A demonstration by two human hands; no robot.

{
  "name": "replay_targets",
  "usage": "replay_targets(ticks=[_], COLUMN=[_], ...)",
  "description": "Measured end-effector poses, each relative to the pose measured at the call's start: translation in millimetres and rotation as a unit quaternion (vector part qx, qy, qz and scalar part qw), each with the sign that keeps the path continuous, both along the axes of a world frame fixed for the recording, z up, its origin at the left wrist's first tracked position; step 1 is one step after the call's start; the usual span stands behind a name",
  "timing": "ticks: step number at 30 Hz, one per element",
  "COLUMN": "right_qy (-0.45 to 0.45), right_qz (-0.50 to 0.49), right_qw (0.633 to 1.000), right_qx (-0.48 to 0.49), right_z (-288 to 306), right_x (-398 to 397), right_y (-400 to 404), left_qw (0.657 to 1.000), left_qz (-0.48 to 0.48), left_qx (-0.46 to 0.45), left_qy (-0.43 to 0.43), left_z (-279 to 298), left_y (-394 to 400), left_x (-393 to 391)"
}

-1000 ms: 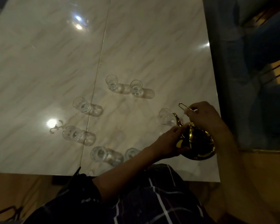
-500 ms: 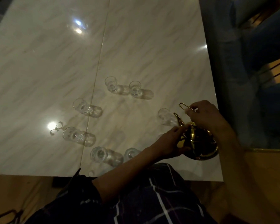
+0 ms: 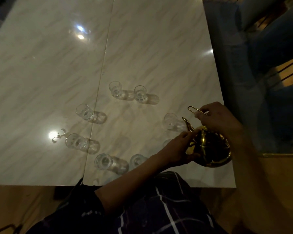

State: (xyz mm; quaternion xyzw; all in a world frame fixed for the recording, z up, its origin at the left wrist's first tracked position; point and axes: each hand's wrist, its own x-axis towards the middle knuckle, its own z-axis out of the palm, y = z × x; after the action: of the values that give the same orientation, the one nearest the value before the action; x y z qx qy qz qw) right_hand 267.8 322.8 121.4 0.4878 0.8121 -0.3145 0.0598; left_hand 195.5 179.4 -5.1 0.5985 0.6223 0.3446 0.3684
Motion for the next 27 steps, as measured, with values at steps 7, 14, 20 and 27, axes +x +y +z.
replay_targets(ticks=[7, 14, 20, 27], right_qy=[0.005, -0.004, -0.003, -0.008], right_qz=[-0.004, 0.002, 0.009, 0.012], right_qw=[1.000, 1.000, 1.000, 1.000], right_qx=[0.002, -0.002, 0.002, 0.005], right_z=[-2.0, -2.7, -1.7, -0.9], right_x=[1.5, -0.8, -4.4, -6.2], right_y=[4.0, 7.4, 10.0, 10.9], left_qw=[1.000, 1.000, 1.000, 1.000], left_qz=[0.004, 0.010, 0.015, 0.016], left_qx=[0.004, 0.015, 0.025, 0.015], left_qy=[0.006, 0.004, 0.004, 0.004], left_z=[0.4, 1.4, 2.6, 2.7], left_y=[1.6, 2.6, 4.5, 6.1], left_x=[2.7, 2.3, 0.5, 0.5])
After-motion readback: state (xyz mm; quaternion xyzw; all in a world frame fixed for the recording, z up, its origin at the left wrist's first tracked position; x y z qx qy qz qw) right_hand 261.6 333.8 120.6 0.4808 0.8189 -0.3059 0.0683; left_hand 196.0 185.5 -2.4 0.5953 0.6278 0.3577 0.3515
